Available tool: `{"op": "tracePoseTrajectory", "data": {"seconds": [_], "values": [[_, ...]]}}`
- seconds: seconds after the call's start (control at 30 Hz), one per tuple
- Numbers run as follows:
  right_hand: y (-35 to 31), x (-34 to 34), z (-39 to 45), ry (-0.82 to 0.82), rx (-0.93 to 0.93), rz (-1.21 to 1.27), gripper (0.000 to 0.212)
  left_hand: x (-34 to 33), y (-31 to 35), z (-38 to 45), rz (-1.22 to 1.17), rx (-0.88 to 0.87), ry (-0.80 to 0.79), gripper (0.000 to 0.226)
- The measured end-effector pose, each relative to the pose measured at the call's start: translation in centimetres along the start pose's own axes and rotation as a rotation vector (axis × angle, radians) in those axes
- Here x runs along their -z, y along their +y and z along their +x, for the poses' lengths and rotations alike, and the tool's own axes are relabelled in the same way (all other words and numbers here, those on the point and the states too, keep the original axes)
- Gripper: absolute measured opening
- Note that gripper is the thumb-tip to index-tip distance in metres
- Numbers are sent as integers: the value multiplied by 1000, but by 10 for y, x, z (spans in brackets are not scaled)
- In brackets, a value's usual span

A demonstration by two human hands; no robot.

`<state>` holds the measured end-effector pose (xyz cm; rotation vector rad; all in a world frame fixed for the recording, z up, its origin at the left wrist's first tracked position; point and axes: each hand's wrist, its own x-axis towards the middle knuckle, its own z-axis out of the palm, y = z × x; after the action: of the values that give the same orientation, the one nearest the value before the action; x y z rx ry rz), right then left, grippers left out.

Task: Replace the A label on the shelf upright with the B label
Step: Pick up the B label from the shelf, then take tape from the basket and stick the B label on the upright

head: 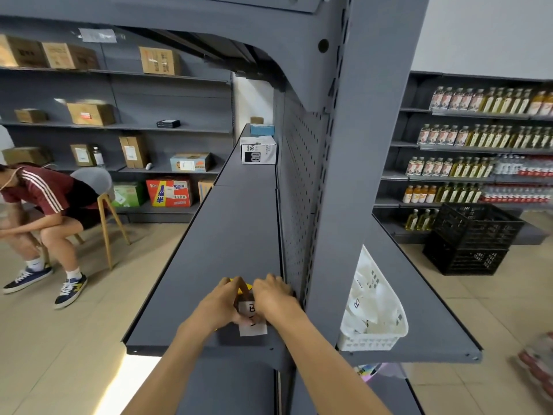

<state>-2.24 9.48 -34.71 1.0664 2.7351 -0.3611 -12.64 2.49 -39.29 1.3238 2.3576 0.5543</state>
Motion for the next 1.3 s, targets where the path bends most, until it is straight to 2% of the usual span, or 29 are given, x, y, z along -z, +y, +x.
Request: {"op": "tracePoseTrajectory", "data": {"seconds": [0.23,0.5,0.6,0.7,0.83,0.97,1.2,1.3], "values": [[0,2,-2,-7,3,13,55,4,3,0,136,82,-69,66],[1,2,-5,-32,23,-27,50,6,6,5,160,82,-109,49],[1,4,-10,-46,64,-1,50,1,2,-2,105,42,-15,52],[1,8,-20,27,142,72,44,0,2,-16,-71,-39,165,25],[2,21,-38,231,265,251,29,23,6,-43,-392,-179,343,9],[-2,46,-56,358,361,395,28,53,29,-68,-564,-226,479,11],[24,84,-128,556,578,455,8,84,88,-131,-633,-376,653,3],[43,97,-157,543,612,545,10,84,113,-154,-643,-462,654,19]]}}
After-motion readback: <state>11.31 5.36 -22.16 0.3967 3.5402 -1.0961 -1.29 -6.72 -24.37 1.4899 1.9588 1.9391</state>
